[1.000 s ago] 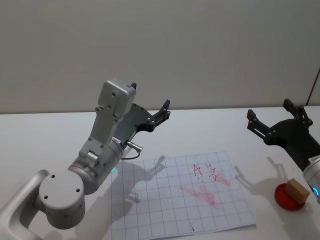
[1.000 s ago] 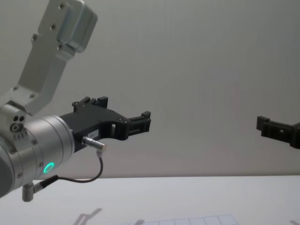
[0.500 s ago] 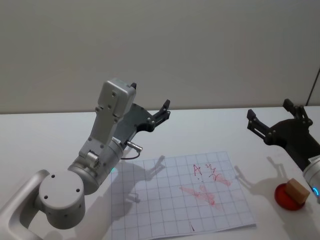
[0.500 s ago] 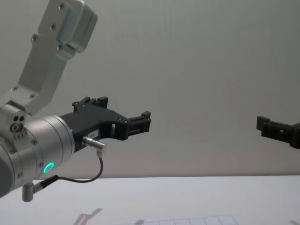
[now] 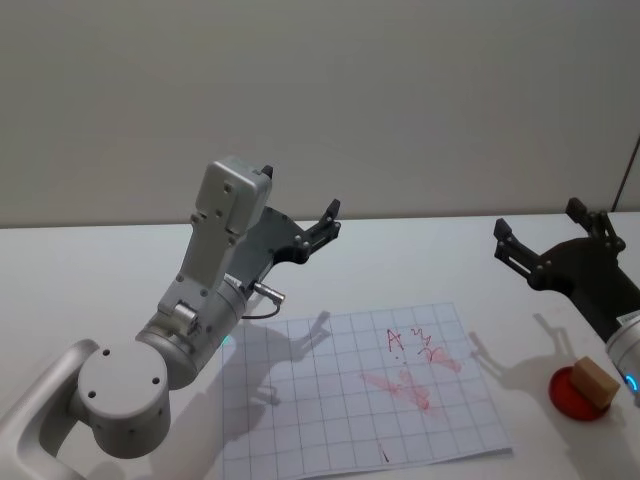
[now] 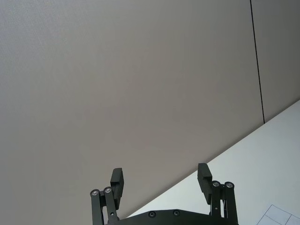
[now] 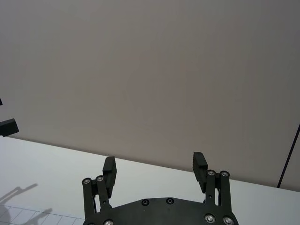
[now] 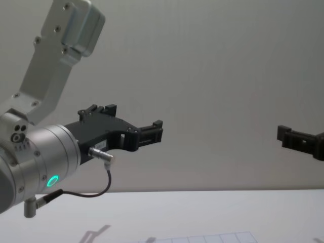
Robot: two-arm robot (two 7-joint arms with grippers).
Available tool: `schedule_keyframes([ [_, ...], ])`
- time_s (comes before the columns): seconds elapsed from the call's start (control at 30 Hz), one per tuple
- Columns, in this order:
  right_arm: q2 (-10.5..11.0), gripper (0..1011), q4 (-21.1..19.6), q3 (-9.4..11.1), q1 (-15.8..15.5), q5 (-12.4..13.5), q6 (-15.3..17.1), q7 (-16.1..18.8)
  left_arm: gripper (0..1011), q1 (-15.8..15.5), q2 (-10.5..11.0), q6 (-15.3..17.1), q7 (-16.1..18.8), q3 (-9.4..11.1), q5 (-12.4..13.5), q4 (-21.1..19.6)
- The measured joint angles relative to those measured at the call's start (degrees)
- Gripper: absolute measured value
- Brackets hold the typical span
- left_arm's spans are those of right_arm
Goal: Use the one hand to pick up the stamp and affix it onto the A4 paper.
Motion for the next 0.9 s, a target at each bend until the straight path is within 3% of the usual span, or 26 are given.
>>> schedule_keyframes([
  [0.33, 1.34, 1001, -0.56, 0.80, -0.95, 0.05, 0.09, 0.14, 1001, 0.00, 0.00, 0.00, 0.00, 0.00, 0.00, 0.00],
  [0.9, 11.43, 1001, -4.57, 6.17, -12.03, 3.94, 2.46, 1.11, 1001, 0.00, 0.00, 0.00, 0.00, 0.00, 0.00, 0.00],
])
